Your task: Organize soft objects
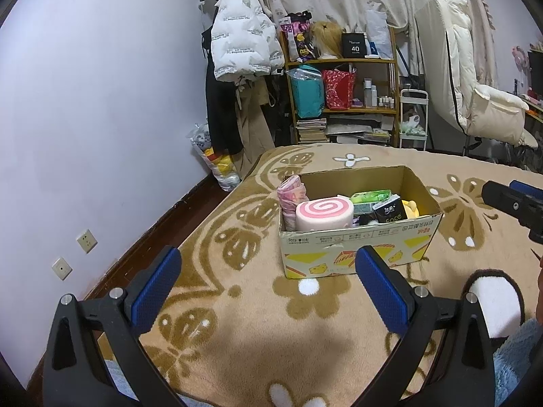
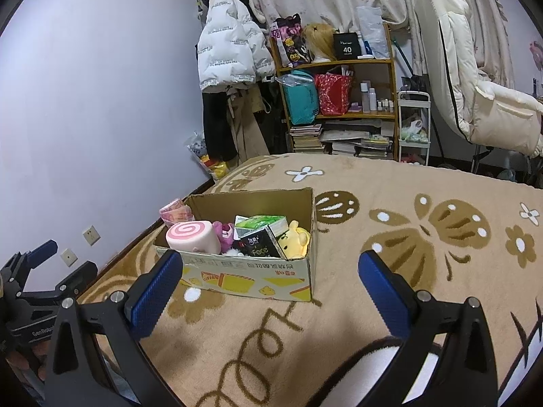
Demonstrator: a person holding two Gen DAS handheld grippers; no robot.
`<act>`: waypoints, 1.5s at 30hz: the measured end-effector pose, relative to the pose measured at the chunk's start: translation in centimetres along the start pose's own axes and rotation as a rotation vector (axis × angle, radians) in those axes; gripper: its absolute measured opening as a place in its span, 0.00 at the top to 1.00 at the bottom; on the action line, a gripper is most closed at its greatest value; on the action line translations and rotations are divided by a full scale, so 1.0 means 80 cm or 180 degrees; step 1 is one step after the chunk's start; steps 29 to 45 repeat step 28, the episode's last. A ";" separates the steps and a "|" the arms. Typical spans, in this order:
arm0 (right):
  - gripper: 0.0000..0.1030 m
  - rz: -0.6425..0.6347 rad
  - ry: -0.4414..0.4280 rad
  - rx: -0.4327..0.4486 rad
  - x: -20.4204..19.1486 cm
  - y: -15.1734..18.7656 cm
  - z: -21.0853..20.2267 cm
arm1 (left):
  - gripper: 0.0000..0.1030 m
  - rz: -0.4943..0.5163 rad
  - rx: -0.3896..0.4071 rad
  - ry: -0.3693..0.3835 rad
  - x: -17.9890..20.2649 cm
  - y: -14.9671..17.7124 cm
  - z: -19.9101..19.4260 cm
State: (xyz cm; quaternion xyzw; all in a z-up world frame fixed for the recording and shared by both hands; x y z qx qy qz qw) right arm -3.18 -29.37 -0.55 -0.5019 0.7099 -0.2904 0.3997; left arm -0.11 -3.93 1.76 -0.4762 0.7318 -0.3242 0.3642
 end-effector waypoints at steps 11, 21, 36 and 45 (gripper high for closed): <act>0.00 0.0000 0.0008 -0.0015 0.002 0.001 0.001 | 0.02 -0.0038 -0.0034 0.0029 0.001 0.003 0.001; 0.00 -0.0030 0.0032 -0.0015 0.004 0.001 0.001 | 0.02 -0.0042 -0.0079 0.0060 0.000 0.004 0.005; 0.00 -0.0031 0.0035 -0.0020 0.009 0.001 0.001 | 0.02 -0.0054 -0.0062 0.0054 -0.004 0.005 0.006; 0.00 -0.0031 0.0035 -0.0020 0.009 0.001 0.001 | 0.02 -0.0054 -0.0062 0.0054 -0.004 0.005 0.006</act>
Point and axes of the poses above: each gripper's, at about its wrist camera, not at the fingertips, and z roughly the way its jaws point, x to its right, y to its underside, the point moved 2 cm from there along z, roughly the way its jaws point, and after that the axes turned 4 degrees about z, right-handed, at the moved point
